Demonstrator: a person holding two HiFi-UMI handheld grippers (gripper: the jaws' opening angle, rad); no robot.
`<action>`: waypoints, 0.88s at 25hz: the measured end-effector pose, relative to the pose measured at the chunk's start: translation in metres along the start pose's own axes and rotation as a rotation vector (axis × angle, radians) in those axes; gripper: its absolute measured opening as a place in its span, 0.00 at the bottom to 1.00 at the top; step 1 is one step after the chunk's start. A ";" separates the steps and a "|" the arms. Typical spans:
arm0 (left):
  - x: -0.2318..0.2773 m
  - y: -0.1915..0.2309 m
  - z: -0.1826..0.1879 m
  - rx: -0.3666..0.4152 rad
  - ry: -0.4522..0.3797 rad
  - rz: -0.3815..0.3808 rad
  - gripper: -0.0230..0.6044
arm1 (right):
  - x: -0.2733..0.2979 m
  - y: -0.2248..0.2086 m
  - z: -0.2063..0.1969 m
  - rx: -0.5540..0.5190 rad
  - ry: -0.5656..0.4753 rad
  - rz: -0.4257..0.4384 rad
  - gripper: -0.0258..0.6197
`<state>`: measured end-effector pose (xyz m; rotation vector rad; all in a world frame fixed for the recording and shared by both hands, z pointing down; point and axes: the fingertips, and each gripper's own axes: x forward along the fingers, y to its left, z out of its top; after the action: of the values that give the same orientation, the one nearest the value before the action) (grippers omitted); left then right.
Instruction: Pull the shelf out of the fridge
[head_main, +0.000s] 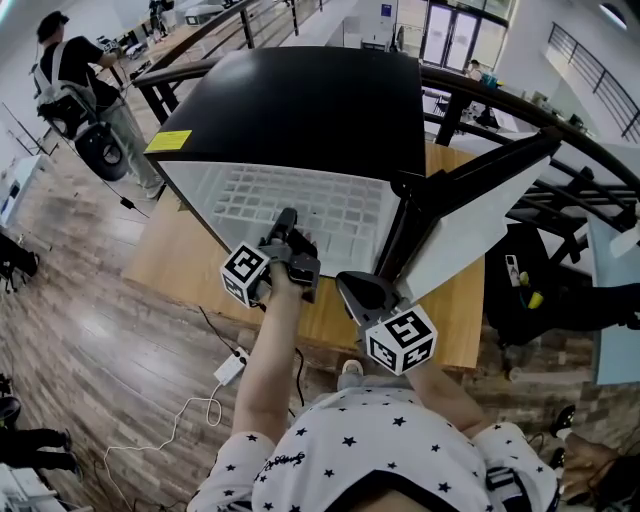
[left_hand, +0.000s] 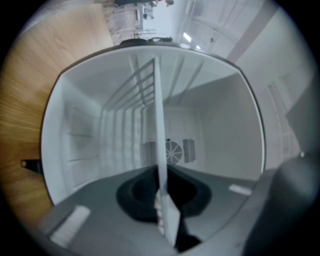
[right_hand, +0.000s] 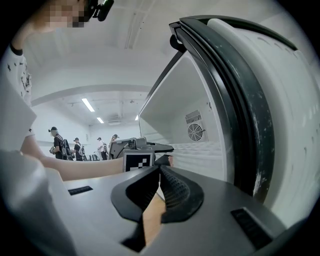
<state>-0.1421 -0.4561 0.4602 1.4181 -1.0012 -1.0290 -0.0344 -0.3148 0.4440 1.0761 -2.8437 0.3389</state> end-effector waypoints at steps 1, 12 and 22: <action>-0.002 0.000 -0.001 0.000 0.001 0.000 0.09 | -0.001 0.001 -0.001 0.000 -0.001 -0.004 0.07; -0.033 0.000 -0.003 0.000 0.018 -0.003 0.09 | -0.011 0.020 -0.003 0.005 -0.018 -0.044 0.08; -0.056 0.003 -0.002 -0.009 0.023 -0.003 0.09 | -0.025 0.038 -0.011 0.011 -0.025 -0.080 0.07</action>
<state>-0.1556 -0.4019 0.4668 1.4214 -0.9767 -1.0161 -0.0406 -0.2687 0.4446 1.2005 -2.8142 0.3376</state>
